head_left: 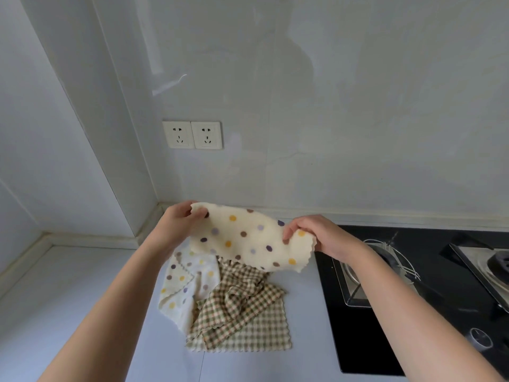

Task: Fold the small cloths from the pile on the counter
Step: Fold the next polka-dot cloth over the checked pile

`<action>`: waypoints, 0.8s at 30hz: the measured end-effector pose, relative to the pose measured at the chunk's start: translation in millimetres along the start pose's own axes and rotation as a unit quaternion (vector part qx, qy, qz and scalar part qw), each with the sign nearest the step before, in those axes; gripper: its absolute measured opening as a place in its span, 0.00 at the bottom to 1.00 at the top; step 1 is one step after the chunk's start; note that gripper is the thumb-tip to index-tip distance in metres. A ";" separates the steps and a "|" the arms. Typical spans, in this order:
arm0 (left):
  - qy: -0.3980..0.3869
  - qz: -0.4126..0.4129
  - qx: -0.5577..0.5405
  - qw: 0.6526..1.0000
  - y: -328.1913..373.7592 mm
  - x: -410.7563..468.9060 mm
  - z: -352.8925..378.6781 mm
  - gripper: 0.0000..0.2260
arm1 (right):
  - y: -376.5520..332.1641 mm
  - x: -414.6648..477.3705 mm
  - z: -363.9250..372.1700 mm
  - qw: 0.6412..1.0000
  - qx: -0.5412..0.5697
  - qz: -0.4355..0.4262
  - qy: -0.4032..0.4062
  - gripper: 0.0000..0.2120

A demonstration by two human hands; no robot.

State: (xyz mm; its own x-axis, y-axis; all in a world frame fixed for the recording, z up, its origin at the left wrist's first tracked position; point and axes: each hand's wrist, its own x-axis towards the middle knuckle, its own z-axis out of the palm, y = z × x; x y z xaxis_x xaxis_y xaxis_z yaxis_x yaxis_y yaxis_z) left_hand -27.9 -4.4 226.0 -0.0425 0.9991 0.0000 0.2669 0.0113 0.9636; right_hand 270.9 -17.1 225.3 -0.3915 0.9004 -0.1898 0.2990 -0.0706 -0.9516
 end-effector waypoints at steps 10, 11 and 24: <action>-0.012 0.094 0.173 0.980 5.6 -12.6 21.5 0.05 | -13.2 -0.7 27.2 0.976 -0.194 -0.005 -0.097 0.11; -0.017 0.102 0.181 0.978 7.6 -16.0 25.4 0.05 | -13.0 1.0 29.4 0.971 -0.232 -0.024 -0.060 0.07; -0.097 0.102 0.073 0.987 3.4 -30.9 52.0 0.18 | -13.6 14.5 40.5 0.912 -0.326 -0.213 0.131 0.12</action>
State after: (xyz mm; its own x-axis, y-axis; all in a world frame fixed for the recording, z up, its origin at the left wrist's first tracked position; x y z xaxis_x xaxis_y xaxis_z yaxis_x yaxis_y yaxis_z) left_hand 24.4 -33.0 215.4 0.2078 0.9700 0.1263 0.3877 -0.2002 0.8998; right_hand 226.0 -20.4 225.7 -0.3977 0.8642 0.3082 0.6560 0.5026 -0.5630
